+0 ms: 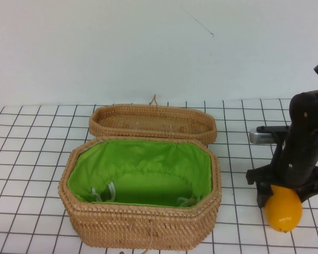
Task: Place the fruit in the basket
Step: Pick up the mango on the table, then place the mango on the basket
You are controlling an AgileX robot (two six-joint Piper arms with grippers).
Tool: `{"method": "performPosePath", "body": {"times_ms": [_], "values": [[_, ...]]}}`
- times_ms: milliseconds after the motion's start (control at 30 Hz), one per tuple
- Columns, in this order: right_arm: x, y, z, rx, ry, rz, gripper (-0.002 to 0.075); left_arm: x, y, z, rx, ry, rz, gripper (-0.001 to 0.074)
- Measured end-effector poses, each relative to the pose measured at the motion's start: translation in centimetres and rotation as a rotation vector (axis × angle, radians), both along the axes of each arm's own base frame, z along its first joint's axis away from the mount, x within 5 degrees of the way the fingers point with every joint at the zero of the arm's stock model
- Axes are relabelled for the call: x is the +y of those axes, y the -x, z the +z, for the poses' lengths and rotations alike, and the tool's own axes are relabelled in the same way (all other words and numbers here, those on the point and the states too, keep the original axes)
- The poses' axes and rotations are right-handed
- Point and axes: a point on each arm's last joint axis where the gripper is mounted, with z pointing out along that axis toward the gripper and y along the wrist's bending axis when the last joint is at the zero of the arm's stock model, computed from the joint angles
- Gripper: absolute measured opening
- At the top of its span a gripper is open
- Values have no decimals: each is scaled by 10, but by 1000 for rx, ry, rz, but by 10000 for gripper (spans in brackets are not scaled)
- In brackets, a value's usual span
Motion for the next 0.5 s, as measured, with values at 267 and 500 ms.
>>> {"method": "performPosePath", "body": {"times_ms": [267, 500], "values": [[6, -24, 83, -243, -39, 126, 558, 0, 0, 0, 0, 0, 0, 1], [50, -32, 170, -481, -245, 461, 557, 0, 0, 0, 0, 0, 0, 1]]}}
